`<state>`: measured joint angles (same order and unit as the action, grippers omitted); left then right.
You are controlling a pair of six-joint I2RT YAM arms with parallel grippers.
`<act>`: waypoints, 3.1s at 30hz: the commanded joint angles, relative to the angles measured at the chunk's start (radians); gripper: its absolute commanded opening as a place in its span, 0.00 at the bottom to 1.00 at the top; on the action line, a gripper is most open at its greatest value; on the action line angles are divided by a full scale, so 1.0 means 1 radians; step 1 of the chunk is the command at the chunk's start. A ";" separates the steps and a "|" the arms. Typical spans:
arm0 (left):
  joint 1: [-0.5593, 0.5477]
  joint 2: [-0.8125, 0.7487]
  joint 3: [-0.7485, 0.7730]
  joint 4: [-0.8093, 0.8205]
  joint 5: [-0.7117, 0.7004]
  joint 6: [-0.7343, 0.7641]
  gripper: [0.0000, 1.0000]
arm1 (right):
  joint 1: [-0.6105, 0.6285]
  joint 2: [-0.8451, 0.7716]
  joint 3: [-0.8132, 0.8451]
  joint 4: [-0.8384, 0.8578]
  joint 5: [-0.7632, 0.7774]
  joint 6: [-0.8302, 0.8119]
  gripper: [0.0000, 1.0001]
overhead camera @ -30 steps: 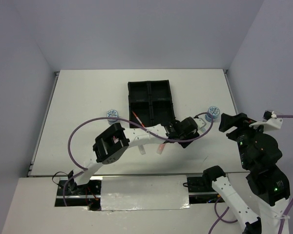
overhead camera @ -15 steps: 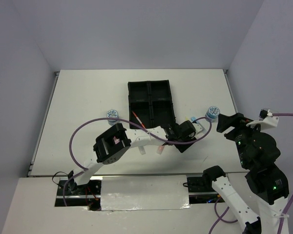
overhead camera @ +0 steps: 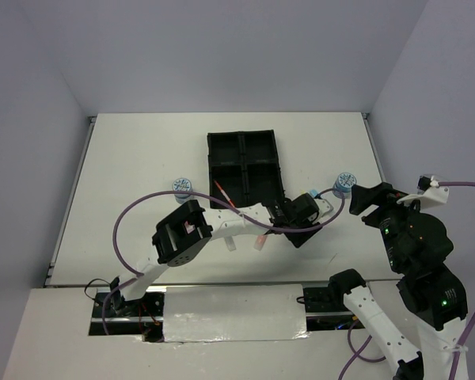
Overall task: Sort the stationery into containers
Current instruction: Pick up the pen cap from the center of the board, then pick up the pen from the center of the board.
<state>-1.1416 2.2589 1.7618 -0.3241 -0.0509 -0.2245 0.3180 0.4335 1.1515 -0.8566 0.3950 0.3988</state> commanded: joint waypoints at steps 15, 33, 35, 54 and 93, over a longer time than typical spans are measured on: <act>-0.003 0.062 0.056 -0.015 0.043 -0.024 0.46 | 0.000 -0.009 -0.010 0.045 -0.016 -0.020 0.76; 0.063 -0.272 -0.186 0.089 -0.013 -0.144 0.00 | -0.003 -0.001 -0.136 0.220 -0.090 -0.003 0.77; 0.100 -0.413 -0.260 0.131 -0.004 -0.168 0.00 | -0.002 0.028 -0.130 0.247 -0.052 -0.018 0.77; 0.414 -1.449 -0.518 -0.437 -0.376 -0.280 0.00 | -0.086 1.135 0.091 0.200 -0.291 -0.379 0.69; 0.414 -1.632 -0.791 -0.316 -0.287 -0.115 0.00 | -0.100 1.410 -0.032 0.146 -0.383 -0.402 0.41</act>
<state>-0.7250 0.6266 0.9749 -0.6865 -0.3416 -0.3649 0.2234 1.8229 1.1526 -0.6811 0.0391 0.0017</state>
